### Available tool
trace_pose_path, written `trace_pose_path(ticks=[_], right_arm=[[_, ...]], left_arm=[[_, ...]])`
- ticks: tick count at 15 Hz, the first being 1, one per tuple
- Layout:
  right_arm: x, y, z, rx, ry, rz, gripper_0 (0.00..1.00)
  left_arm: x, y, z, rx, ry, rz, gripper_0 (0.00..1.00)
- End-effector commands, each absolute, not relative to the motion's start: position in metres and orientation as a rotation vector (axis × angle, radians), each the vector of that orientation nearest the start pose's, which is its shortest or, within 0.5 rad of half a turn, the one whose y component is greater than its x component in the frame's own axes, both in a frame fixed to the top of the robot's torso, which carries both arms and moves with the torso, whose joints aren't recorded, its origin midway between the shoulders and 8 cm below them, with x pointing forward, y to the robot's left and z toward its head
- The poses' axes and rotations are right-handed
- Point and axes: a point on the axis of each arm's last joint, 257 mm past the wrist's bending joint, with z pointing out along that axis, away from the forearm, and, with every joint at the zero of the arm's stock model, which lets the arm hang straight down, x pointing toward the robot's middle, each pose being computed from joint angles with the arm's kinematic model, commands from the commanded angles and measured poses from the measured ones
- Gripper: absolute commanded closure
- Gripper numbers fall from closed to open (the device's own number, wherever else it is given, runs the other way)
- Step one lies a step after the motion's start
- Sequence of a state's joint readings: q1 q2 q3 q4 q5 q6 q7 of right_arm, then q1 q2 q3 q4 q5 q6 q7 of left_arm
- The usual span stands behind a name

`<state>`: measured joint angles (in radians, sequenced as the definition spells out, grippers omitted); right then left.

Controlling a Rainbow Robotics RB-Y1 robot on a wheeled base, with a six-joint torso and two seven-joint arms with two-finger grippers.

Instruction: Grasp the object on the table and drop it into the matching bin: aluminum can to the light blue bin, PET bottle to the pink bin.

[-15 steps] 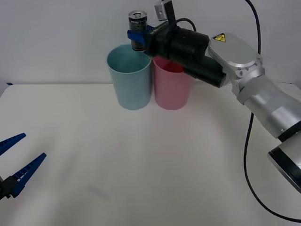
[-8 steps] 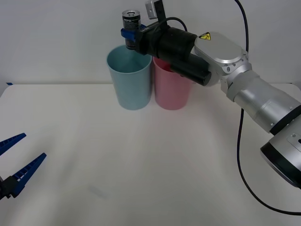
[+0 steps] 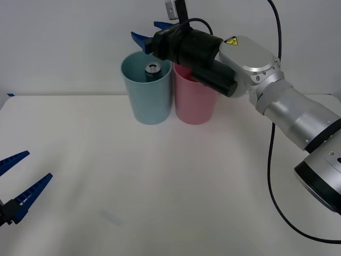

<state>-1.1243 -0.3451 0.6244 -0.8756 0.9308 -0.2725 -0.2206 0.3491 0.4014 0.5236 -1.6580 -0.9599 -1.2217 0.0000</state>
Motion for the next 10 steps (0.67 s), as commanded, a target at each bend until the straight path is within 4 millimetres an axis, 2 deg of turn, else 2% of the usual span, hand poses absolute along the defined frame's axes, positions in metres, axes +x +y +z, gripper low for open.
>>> trace_pose_path(ticks=[1, 4, 7, 10], right_arm=[[0.664, 0.069, 0.006, -0.661, 1.408, 0.614, 0.00], [0.660, 0.069, 0.005, -0.665, 1.407, 0.635, 0.00], [0.643, 0.059, -0.002, -0.677, 1.387, 0.663, 0.00], [0.617, 0.042, -0.009, -0.713, 1.358, 0.678, 0.00]], left_arm=[[0.342, 0.330, -0.169, 0.465, 1.441, -0.567, 0.00], [0.342, 0.330, -0.169, 0.465, 1.441, -0.567, 0.00], [0.342, 0.330, -0.169, 0.465, 1.441, -0.567, 0.00], [0.342, 0.330, -0.169, 0.465, 1.441, -0.567, 0.00]])
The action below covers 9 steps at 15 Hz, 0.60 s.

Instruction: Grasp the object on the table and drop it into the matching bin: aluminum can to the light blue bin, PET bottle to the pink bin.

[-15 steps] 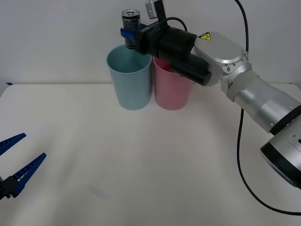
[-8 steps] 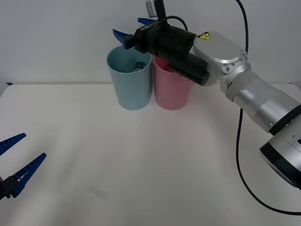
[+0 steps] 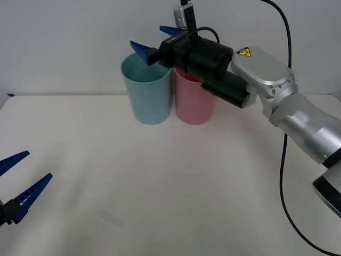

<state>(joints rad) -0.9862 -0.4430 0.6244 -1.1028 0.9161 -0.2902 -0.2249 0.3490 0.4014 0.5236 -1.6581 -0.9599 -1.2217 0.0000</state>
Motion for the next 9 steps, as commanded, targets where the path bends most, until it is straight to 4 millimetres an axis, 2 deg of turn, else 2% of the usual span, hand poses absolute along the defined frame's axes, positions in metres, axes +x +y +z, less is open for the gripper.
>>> trace_pose_path(ticks=[1, 9], right_arm=[[0.604, 0.034, -0.013, -0.734, 1.348, 0.685, 0.00], [0.516, -0.039, -0.049, -0.819, 1.338, 0.702, 0.00]], left_arm=[[0.342, 0.330, -0.169, 0.465, 1.441, -0.567, 0.00], [0.342, 0.330, -0.169, 0.465, 1.441, -0.567, 0.00]])
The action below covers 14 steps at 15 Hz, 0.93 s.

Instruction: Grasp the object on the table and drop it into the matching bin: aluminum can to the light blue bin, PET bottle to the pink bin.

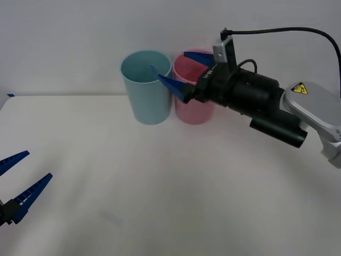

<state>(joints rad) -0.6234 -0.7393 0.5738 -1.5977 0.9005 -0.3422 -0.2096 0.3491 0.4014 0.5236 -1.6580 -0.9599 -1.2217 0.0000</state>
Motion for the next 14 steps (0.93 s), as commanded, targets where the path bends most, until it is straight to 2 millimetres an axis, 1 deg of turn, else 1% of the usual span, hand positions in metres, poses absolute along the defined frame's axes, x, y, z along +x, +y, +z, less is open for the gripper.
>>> trace_pose_path(ticks=[1, 4, 5, 7, 11, 14], right_arm=[[0.506, -0.047, -0.051, -0.819, 1.336, 0.706, 0.00], [0.480, -0.076, -0.061, -0.819, 1.336, 0.723, 0.00], [0.470, -0.090, -0.064, -0.818, 1.336, 0.723, 0.00], [0.456, -0.108, -0.071, -0.817, 1.345, 0.718, 0.00], [0.429, -0.157, -0.101, -0.815, 1.408, 0.678, 0.00], [0.413, -0.184, -0.119, -0.823, 1.443, 0.648, 0.00]], left_arm=[[0.342, 0.330, -0.169, 0.465, 1.441, -0.567, 0.00], [0.342, 0.330, -0.169, 0.465, 1.441, -0.567, 0.00], [0.342, 0.330, -0.169, 0.465, 1.441, -0.567, 0.00], [0.342, 0.330, -0.169, 0.465, 1.441, -0.567, 0.00], [0.342, 0.330, -0.169, 0.465, 1.441, -0.567, 0.00], [0.342, 0.330, -0.169, 0.465, 1.441, -0.567, 0.00]])
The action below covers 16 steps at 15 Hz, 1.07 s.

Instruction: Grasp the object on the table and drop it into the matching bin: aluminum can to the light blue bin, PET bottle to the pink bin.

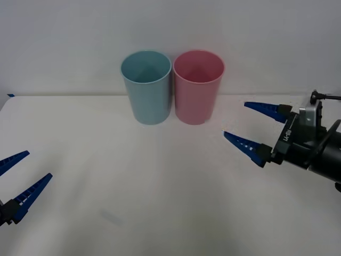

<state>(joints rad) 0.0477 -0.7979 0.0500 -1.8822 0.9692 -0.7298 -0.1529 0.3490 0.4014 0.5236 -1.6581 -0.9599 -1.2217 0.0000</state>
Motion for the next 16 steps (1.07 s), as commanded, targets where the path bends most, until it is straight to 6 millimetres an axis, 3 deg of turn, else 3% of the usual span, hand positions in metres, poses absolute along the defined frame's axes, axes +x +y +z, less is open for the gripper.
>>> trace_pose_path(ticks=[1, 10, 16], right_arm=[[0.409, -0.191, -0.122, -0.826, 1.446, 0.636, 0.00], [0.359, -0.266, -0.142, -0.823, 1.469, 0.512, 0.00], [0.338, -0.296, -0.156, -0.738, 1.527, 0.482, 0.00]], left_arm=[[0.342, 0.330, -0.169, 0.465, 1.441, -0.567, 0.00], [0.342, 0.330, -0.169, 0.465, 1.441, -0.567, 0.00], [0.342, 0.330, -0.169, 0.465, 1.441, -0.567, 0.00]])
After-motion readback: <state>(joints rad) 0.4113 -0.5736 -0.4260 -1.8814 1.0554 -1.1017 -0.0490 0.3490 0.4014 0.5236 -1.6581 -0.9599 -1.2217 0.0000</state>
